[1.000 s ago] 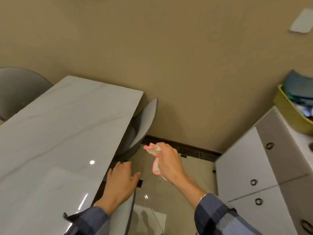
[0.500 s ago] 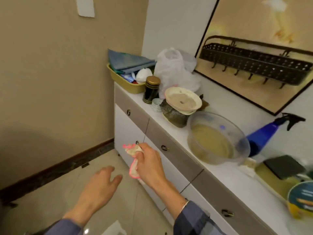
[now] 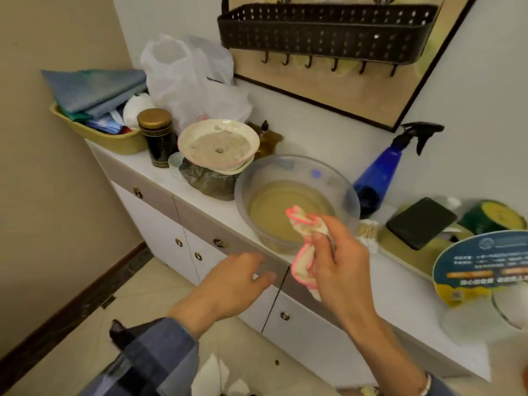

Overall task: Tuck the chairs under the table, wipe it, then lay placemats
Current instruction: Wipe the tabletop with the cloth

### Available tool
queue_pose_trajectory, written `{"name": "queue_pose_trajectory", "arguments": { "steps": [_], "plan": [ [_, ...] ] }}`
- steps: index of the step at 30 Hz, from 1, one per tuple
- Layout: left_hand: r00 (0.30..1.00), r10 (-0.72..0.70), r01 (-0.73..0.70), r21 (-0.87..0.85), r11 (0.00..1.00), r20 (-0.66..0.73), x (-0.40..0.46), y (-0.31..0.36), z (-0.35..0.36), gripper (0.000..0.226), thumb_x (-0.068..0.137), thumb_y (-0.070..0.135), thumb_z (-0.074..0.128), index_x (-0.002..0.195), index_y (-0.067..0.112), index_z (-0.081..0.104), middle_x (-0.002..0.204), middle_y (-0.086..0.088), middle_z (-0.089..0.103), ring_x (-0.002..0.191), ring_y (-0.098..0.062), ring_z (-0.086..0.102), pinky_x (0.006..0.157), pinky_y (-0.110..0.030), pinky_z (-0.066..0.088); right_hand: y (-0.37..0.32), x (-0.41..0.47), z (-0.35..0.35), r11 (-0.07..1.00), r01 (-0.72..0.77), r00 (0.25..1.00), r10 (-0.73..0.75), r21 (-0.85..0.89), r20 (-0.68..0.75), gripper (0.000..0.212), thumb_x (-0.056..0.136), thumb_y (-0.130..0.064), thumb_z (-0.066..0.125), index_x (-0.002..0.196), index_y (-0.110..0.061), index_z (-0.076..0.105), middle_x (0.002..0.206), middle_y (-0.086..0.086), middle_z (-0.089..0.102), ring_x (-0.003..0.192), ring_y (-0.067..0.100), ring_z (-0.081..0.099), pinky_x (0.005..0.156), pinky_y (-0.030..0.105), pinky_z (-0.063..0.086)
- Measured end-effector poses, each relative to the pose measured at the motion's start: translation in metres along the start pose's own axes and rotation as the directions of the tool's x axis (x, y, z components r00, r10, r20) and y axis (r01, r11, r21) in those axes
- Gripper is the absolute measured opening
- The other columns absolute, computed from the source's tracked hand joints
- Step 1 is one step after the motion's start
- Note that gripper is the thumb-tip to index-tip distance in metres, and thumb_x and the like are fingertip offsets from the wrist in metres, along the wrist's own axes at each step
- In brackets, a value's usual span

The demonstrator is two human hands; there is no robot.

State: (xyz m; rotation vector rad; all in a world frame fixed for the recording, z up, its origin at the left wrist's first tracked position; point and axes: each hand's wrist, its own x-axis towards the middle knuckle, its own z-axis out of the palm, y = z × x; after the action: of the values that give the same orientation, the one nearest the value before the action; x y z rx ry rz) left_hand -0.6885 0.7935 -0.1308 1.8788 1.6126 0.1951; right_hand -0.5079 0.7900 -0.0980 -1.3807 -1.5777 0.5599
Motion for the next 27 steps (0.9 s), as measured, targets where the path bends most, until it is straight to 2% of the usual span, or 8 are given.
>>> {"name": "queue_pose_trajectory", "arguments": {
  "steps": [4, 8, 11, 13, 15, 19, 23, 27],
  "plan": [
    [0.976, 0.108, -0.115, 0.025, 0.993, 0.19, 0.027, 0.05, 0.012, 0.05, 0.095, 0.058, 0.043, 0.123, 0.02, 0.058, 0.118, 0.001, 0.064, 0.108, -0.022, 0.061, 0.093, -0.044, 0.049, 0.034, 0.021, -0.051, 0.999, -0.05, 0.972, 0.049, 0.0, -0.228, 0.027, 0.099, -0.009, 0.05, 0.116, -0.024, 0.065, 0.095, -0.007, 0.066, 0.088, 0.004, 0.06, 0.073, 0.018, 0.044],
    [0.95, 0.155, -0.181, 0.072, 0.981, 0.272, 0.051, 0.084, 0.032, 0.042, 0.099, 0.05, 0.046, 0.119, 0.014, 0.055, 0.101, -0.002, 0.062, 0.095, -0.023, 0.06, 0.084, -0.039, 0.05, 0.084, 0.028, -0.069, 0.983, -0.186, 0.931, 0.176, -0.001, -0.318, 0.027, 0.1, -0.012, 0.048, 0.117, -0.026, 0.063, 0.097, -0.007, 0.066, 0.09, 0.007, 0.061, 0.078, 0.037, 0.052],
    [0.944, 0.133, -0.173, 0.11, 0.979, 0.303, 0.069, 0.093, 0.049, 0.045, 0.098, 0.051, 0.045, 0.123, 0.015, 0.053, 0.125, -0.01, 0.059, 0.111, -0.03, 0.056, 0.086, -0.038, 0.047, 0.121, 0.025, -0.065, 0.964, -0.258, 0.926, 0.23, -0.057, -0.299, 0.028, 0.099, -0.012, 0.046, 0.12, -0.022, 0.062, 0.104, -0.001, 0.066, 0.095, 0.015, 0.061, 0.082, 0.04, 0.051],
    [0.945, 0.104, -0.155, 0.144, 0.977, 0.311, 0.08, 0.095, 0.06, 0.05, 0.098, 0.051, 0.044, 0.13, 0.014, 0.051, 0.131, -0.011, 0.057, 0.116, -0.031, 0.053, 0.092, -0.041, 0.047, 0.142, 0.024, -0.059, 0.95, -0.299, 0.922, 0.264, -0.088, -0.285, 0.026, 0.099, -0.012, 0.047, 0.118, -0.019, 0.062, 0.102, 0.001, 0.066, 0.094, 0.02, 0.061, 0.079, 0.036, 0.049],
    [0.952, 0.085, -0.143, 0.181, 0.973, 0.294, 0.088, 0.099, 0.069, 0.05, 0.098, 0.049, 0.044, 0.131, 0.012, 0.051, 0.131, -0.012, 0.057, 0.118, -0.032, 0.053, 0.096, -0.044, 0.047, 0.159, 0.023, -0.051, 0.931, -0.337, 0.919, 0.294, -0.137, -0.264, 0.023, 0.098, -0.013, 0.048, 0.116, -0.016, 0.063, 0.102, 0.002, 0.065, 0.094, 0.022, 0.061, 0.076, 0.034, 0.047],
    [0.977, 0.072, -0.119, 0.228, 0.967, 0.201, 0.1, 0.105, 0.081, 0.047, 0.1, 0.043, 0.046, 0.134, 0.01, 0.05, 0.133, -0.014, 0.056, 0.121, -0.034, 0.052, 0.096, -0.042, 0.046, 0.178, 0.026, -0.04, 0.894, -0.34, 0.94, 0.316, -0.292, -0.127, 0.027, 0.095, -0.016, 0.053, 0.12, -0.018, 0.062, 0.12, 0.006, 0.063, 0.108, 0.024, 0.058, 0.089, 0.034, 0.045],
    [0.985, 0.09, -0.123, 0.228, 0.966, 0.148, 0.102, 0.106, 0.091, 0.043, 0.1, 0.037, 0.046, 0.131, 0.009, 0.052, 0.13, -0.014, 0.057, 0.119, -0.034, 0.054, 0.09, -0.039, 0.045, 0.183, 0.02, -0.039, 0.831, -0.36, 0.917, 0.4, -0.424, 0.006, 0.036, 0.094, -0.034, 0.059, 0.126, -0.019, 0.057, 0.13, 0.009, 0.057, 0.113, 0.029, 0.056, 0.095, 0.043, 0.049],
    [0.982, 0.094, -0.131, 0.228, 0.965, 0.164, 0.089, 0.104, 0.096, 0.041, 0.1, 0.037, 0.046, 0.13, 0.009, 0.052, 0.129, -0.012, 0.057, 0.119, -0.033, 0.054, 0.091, -0.041, 0.047, 0.169, 0.0, -0.048, 0.829, -0.367, 0.924, 0.378, -0.422, -0.061, 0.043, 0.093, -0.028, 0.06, 0.133, -0.014, 0.052, 0.13, 0.009, 0.054, 0.115, 0.028, 0.054, 0.095, 0.042, 0.049]
  ]
}}
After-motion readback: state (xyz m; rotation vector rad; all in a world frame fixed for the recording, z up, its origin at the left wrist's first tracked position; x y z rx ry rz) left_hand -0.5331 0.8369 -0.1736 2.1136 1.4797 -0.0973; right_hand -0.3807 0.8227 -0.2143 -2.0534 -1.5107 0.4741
